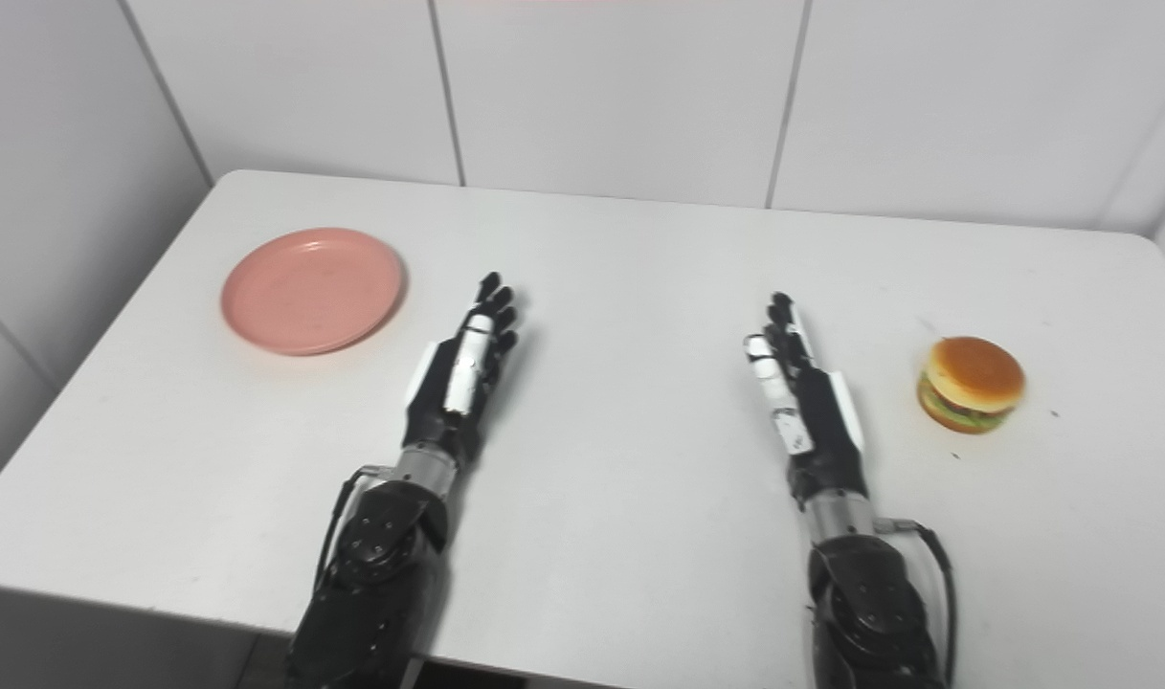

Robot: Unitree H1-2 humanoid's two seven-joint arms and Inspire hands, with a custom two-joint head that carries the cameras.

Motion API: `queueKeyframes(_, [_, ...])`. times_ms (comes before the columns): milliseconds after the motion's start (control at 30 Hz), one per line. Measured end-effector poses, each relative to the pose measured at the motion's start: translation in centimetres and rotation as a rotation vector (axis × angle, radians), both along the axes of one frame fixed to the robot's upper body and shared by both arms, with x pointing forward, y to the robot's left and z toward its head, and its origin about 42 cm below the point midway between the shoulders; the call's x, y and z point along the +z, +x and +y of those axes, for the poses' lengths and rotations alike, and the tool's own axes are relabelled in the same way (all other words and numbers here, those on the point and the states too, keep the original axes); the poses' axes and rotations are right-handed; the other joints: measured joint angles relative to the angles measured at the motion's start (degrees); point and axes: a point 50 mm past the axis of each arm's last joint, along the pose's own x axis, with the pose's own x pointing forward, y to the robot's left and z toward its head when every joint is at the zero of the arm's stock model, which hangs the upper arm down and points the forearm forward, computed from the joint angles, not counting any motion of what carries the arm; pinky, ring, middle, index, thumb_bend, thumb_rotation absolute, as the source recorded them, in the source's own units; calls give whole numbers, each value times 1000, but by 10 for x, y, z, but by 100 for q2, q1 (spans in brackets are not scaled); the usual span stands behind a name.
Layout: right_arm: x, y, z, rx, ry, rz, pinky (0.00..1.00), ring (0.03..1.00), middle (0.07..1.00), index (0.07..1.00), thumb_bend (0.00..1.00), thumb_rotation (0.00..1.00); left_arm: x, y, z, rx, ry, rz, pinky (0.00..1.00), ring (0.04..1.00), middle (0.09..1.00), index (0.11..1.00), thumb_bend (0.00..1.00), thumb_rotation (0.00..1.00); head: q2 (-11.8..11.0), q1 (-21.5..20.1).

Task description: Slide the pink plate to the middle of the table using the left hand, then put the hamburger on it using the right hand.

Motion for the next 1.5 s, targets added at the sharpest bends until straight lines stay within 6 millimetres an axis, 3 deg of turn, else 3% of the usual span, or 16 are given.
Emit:
queueKeyframes(133, [1,4,-13,-8,51,-39,1000,1000,1000,1000,618,860,-1,3,-18,-5,24,-2,1000,1000,1000,1000,452,1000,-263,351])
queueKeyframes(333, [2,8,-18,-15,56,-73,1000,1000,1000,1000,566,896,-1,10,-35,-10,17,-24,1000,1000,1000,999,438,1000,-501,598])
queueKeyframes(633, [3,8,-19,-10,61,-102,1000,1000,1000,1000,536,892,2,15,-30,46,-37,-64,1000,1000,988,983,377,1000,-545,519])
queueKeyframes(833, [5,8,-19,-11,64,-107,1000,1000,1000,1000,540,875,6,14,-20,73,-58,-74,973,961,957,940,450,1000,-510,457])
queueKeyframes(933, [5,8,-19,-9,63,-107,1000,1000,1000,1000,551,883,10,15,-11,98,-94,-66,906,907,900,880,515,1000,-492,431])
queueKeyframes(1033, [5,8,-18,-7,61,-108,1000,1000,1000,1000,573,874,26,17,8,125,-104,-92,816,825,821,803,558,1000,-483,404])
queueKeyframes(1200, [5,8,-17,-5,45,-108,1000,1000,1000,1000,559,870,52,32,47,182,-77,-137,680,704,711,698,541,1000,-440,291])
queueKeyframes(1333, [6,7,-17,-1,35,-111,1000,1000,1000,1000,570,851,68,34,67,213,-51,-178,638,677,686,675,523,1000,-431,246])
queueKeyframes(1500, [5,8,-13,7,47,-108,1000,1000,1000,1000,578,852,84,44,88,269,-72,-212,612,650,660,645,583,997,-404,220])
